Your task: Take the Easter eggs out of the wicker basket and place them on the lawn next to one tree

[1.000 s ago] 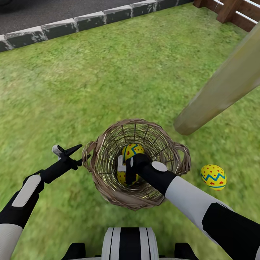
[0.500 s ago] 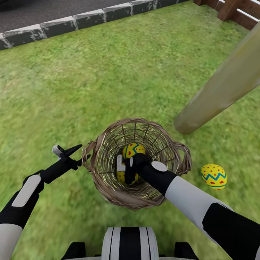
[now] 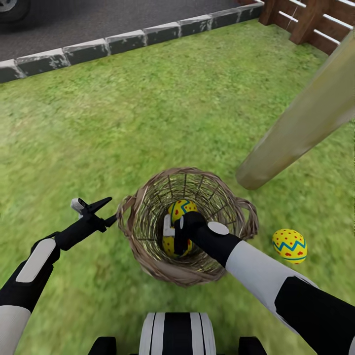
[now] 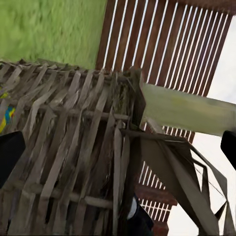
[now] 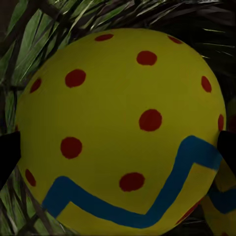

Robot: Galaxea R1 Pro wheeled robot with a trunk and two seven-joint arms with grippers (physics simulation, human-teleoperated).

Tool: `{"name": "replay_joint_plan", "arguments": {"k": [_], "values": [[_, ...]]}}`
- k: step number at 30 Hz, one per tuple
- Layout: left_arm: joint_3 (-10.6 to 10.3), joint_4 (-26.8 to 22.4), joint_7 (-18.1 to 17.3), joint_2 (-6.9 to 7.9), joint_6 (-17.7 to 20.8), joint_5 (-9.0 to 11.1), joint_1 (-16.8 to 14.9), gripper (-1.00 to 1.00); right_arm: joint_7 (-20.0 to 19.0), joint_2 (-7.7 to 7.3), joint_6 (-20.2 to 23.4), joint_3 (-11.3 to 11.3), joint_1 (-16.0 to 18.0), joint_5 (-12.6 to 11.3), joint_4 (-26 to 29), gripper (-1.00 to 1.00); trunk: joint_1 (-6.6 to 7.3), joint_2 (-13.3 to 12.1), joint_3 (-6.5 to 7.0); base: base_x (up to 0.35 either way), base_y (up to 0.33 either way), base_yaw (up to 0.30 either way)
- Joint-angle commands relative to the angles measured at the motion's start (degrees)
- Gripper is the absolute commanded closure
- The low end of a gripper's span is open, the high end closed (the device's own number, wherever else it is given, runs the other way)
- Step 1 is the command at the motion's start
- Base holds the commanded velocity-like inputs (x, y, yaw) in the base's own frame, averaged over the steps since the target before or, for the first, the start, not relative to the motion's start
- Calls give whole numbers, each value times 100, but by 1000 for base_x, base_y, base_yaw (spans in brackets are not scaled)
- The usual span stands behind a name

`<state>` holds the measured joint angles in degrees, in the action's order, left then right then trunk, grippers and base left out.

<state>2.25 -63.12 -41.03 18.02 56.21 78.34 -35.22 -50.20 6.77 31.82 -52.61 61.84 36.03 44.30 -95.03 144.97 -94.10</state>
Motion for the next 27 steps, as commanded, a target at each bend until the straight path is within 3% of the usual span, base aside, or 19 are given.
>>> {"name": "replay_joint_plan", "arguments": {"k": [1, 27], "values": [[3, 2, -19, 0, 21, -12, -2, -100, -34, 0, 8, -11, 3, 53, 8, 100, 3, 0, 20, 0, 0, 0], [3, 11, -19, 0, 21, -21, -2, -100, -122, -34, 17, -39, -5, 80, 96, 100, 70, -35, 596, 0, 0, 0]]}}
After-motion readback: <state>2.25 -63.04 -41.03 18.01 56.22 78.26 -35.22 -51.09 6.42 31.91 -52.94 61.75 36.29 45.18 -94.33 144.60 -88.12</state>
